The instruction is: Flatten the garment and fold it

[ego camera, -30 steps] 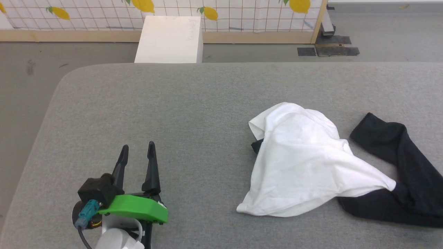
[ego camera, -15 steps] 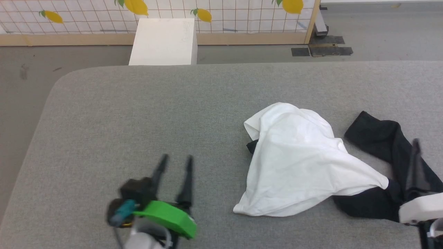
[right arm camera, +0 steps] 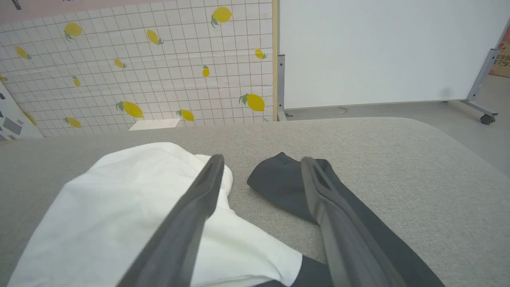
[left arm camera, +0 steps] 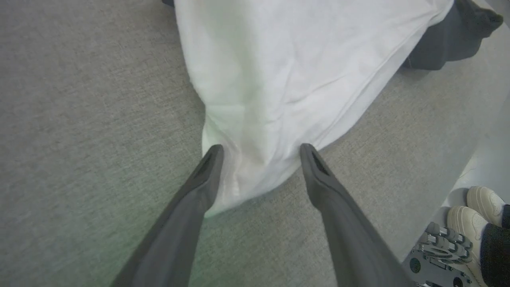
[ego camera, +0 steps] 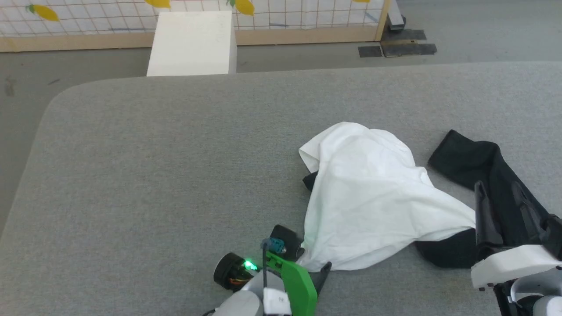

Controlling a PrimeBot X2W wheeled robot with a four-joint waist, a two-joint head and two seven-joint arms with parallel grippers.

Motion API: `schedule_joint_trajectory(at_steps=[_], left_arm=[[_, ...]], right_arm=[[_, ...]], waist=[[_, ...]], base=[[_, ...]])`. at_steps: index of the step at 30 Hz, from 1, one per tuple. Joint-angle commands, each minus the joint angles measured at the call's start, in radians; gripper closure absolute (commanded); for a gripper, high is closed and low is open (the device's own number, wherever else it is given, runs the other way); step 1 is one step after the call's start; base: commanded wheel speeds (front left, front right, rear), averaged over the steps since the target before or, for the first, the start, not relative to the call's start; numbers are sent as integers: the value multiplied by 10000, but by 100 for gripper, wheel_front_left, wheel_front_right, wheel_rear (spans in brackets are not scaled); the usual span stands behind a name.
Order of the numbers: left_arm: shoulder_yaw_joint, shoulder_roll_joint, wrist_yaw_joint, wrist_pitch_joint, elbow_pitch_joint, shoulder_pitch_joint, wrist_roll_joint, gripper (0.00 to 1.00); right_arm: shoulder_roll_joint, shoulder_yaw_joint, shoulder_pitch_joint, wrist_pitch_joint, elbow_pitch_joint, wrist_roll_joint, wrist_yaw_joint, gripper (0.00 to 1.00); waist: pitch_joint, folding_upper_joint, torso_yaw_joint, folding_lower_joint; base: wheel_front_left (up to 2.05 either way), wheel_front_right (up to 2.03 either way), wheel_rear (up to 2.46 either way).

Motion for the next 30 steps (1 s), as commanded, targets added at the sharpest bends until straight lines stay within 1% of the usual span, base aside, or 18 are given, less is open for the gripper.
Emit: schedule_joint_trajectory(at_steps=[1, 2, 3, 4, 5, 7, 11, 14, 16, 20, 22, 24, 26, 27, 28, 29, 30], left_arm=[[-66, 9, 136, 266, 71, -277, -154, 0], [-125, 9, 188, 468, 115, -354, -209, 0], [-156, 9, 263, 616, 132, -433, -285, 20], [-147, 9, 313, 616, 103, -499, -323, 90], [-98, 9, 391, 555, 58, -560, -371, 100], [80, 11, 595, 349, -24, -623, -400, 100], [1078, 168, 1432, -924, -398, -483, -539, 100], [2068, 557, 2182, -1788, -757, -143, -713, 100], [2700, 889, 2595, -2118, -1035, 170, -876, 100], [3854, 1559, 3370, -2363, -1620, 992, -1215, 100], [4275, 1825, 3716, -2352, -1845, 1449, -1321, 100], [4546, 1955, 4040, -2255, -2036, 1877, -1404, 100], [4625, 1977, 4221, -2047, -2210, 2228, -1500, 100], [4616, 1966, 4231, -2001, -2305, 2334, -1537, 79], [4568, 1935, 4120, -1999, -2424, 2418, -1613, 4], [4521, 1871, 4001, -2039, -2541, 2456, -1694, 0], [4477, 1766, 3866, -2202, -2735, 2467, -1763, 0]], right_arm=[[-8, 35, -175, -54, 40, 72, -15, 0], [-8, 44, -197, -67, 61, 93, -15, 0], [-8, 41, -222, -90, 89, 129, -15, 0], [-8, 40, -238, -109, 112, 155, -15, 0], [-8, 37, -252, -129, 142, 174, -15, 0], [-8, 3, -255, -157, 196, 188, -15, 0], [-8, -122, -268, -186, 283, 244, -15, 0], [-8, -217, -251, -208, 299, 242, -15, 0], [-8, -273, -232, -193, 301, 228, -15, 0], [-8, -342, -228, -150, 295, 242, -15, 0], [-8, -340, -236, -122, 304, 251, -15, 0], [-8, -348, -227, -87, 325, 263, -15, 0], [-8, -345, -216, -48, 342, 270, -15, 0], [-8, -350, -209, -31, 342, 273, -15, 0], [-8, -358, -204, -12, 338, 276, -15, 0], [-8, -361, -206, 4, 335, 276, -15, 0], [-8, -366, -214, 24, 332, 275, -15, 0]], waist=[[144, 0, -148, 0], [168, 0, -176, 0], [187, 0, -201, 0], [200, 0, -216, 0], [213, 0, -223, 0], [196, 0, -187, 0], [92, 0, 28, 0], [-11, 0, 282, 0], [-70, 0, 440, 0], [-146, 0, 744, 0], [-171, 0, 858, 0], [-200, 0, 973, 0], [-226, 0, 1059, 0], [-237, 0, 1093, 0], [-243, 0, 1132, 0], [-248, 0, 1156, 0], [-262, 0, 1184, 0]], base=[[0, 0, 0], [0, 0, 0], [0, 0, 0], [0, 0, 0], [0, 0, 0], [0, 0, 0], [0, 0, 0], [0, 0, 0], [0, 0, 0], [0, 0, 0], [0, 0, 0], [0, 0, 0], [0, 0, 0], [0, 0, 0], [0, 0, 0], [0, 0, 0], [0, 0, 0]])
